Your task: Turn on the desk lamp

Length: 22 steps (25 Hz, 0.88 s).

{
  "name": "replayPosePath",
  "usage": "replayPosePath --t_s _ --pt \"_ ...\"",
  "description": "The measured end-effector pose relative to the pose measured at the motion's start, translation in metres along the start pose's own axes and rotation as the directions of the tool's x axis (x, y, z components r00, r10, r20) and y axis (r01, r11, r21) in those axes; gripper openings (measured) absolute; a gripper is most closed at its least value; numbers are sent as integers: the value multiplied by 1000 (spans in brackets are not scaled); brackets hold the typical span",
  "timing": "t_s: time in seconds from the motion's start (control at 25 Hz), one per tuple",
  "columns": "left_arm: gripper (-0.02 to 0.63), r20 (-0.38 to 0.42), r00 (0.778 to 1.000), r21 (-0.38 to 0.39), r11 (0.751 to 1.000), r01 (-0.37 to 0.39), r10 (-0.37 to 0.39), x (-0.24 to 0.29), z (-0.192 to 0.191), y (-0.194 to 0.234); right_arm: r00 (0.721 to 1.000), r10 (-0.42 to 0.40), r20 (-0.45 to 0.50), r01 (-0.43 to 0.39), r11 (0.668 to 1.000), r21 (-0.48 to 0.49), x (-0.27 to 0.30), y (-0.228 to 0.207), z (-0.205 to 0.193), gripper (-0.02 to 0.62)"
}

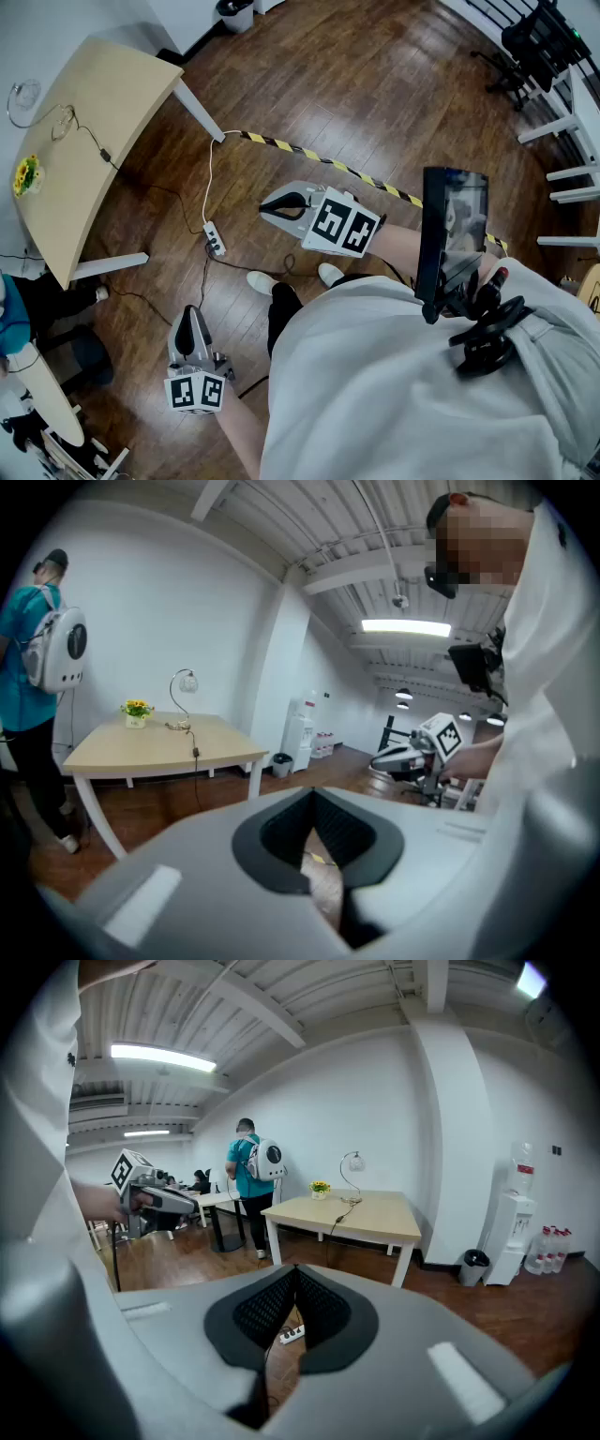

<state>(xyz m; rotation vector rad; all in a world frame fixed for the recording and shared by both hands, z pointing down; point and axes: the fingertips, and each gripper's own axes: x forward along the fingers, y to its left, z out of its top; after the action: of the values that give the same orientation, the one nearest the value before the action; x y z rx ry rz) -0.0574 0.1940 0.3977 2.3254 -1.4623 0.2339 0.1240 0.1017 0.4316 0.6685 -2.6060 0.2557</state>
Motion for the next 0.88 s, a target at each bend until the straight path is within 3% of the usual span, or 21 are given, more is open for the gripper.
replayPosePath --t_s 0.48,0.68,0.88 --pt "20 -33 996 40 995 88 -87 11 36 129 998 -59 -18 59 998 3 121 -8 68 5" --pt "20 -49 991 70 989 129 -125 15 40 165 997 -72 -41 72 997 10 156 1 82 5" --pt "20 -46 992 56 991 123 -121 22 43 194 997 -46 -62 46 999 4 186 4 92 5"
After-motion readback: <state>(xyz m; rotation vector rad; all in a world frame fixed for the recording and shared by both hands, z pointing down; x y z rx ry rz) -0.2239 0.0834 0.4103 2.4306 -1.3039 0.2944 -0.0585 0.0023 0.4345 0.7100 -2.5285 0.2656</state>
